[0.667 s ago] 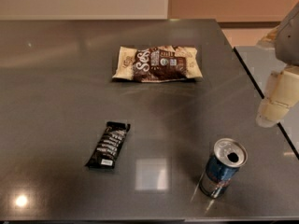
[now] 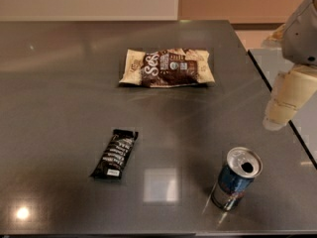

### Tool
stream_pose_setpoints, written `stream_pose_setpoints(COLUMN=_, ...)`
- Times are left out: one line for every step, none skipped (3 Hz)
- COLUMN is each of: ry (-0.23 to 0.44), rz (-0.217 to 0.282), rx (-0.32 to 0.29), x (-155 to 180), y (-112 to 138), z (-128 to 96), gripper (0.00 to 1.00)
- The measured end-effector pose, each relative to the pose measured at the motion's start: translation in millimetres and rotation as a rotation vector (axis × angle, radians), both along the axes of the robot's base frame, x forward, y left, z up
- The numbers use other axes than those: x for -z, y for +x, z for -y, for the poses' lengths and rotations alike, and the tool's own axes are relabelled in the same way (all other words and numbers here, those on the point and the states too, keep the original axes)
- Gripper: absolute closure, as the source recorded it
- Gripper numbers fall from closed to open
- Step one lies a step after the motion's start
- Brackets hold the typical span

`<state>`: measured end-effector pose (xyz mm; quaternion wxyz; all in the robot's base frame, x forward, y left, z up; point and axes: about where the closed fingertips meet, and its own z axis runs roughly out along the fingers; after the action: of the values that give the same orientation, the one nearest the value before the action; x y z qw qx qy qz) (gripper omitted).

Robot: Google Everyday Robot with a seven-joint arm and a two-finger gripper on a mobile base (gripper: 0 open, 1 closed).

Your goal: Move rxbar chocolate near brown chip bag

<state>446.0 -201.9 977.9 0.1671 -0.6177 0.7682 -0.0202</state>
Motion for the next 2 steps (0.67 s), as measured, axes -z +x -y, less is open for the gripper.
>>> stream_pose_setpoints(ry=0.056, rz=0.004, rx=-0.071, x=0, y=20, z=-35, gripper=0.0)
stream_pose_setpoints(ry=0.119, rz=0.003, rx=-0.132, x=6, y=34, z=-77, gripper=0.0)
